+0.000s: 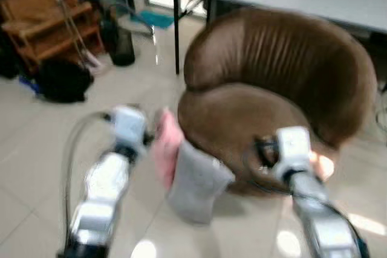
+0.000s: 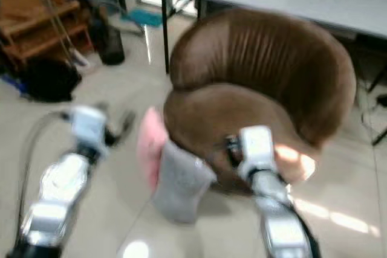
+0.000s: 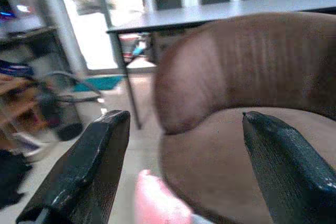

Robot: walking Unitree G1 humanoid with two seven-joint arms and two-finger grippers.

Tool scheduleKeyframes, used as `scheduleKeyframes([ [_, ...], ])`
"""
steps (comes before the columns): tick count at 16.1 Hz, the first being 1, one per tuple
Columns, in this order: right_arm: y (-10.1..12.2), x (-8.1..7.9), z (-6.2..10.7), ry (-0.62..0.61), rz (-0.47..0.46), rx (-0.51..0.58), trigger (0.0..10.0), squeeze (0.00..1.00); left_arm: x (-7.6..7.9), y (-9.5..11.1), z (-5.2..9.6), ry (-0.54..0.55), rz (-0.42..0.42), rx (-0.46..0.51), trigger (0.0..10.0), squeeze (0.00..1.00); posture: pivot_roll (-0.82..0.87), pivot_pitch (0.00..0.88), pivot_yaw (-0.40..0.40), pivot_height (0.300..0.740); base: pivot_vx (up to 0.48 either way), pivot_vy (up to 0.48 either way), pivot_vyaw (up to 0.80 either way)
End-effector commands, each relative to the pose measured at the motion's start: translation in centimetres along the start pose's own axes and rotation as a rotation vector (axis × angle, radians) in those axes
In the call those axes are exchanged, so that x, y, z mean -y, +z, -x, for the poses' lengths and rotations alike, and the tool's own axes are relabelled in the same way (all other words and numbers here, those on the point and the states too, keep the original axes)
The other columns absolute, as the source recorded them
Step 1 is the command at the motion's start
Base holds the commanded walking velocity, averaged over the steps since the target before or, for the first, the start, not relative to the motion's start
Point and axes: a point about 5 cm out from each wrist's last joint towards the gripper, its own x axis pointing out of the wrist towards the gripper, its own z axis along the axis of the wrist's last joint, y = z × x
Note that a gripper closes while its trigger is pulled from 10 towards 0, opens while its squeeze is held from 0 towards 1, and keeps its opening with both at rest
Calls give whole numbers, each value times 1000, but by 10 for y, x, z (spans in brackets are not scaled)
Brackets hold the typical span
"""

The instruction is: Move the pillow to the sofa from floor

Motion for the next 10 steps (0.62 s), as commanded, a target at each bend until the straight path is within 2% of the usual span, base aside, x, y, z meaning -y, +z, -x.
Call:
scheduleKeyframes([
  [1, 10, -13, -3, 42, -13, 36, 10000, 0, -14, -4, 4, 37, -20, -24, 10000, 0, -10, 46, 4, 740, 379, 0, 0],
  [5, 10, -14, -3, 54, 33, 35, 10000, 0, -14, -5, 4, 35, -22, -28, 10000, 0, -11, 45, 4, 740, 370, 0, 0],
  [10, 9, -16, -2, 63, 36, 30, 10000, 0, -14, -5, 4, 36, -21, -29, 10000, 0, -10, 47, 0, 740, 356, 0, 734],
])
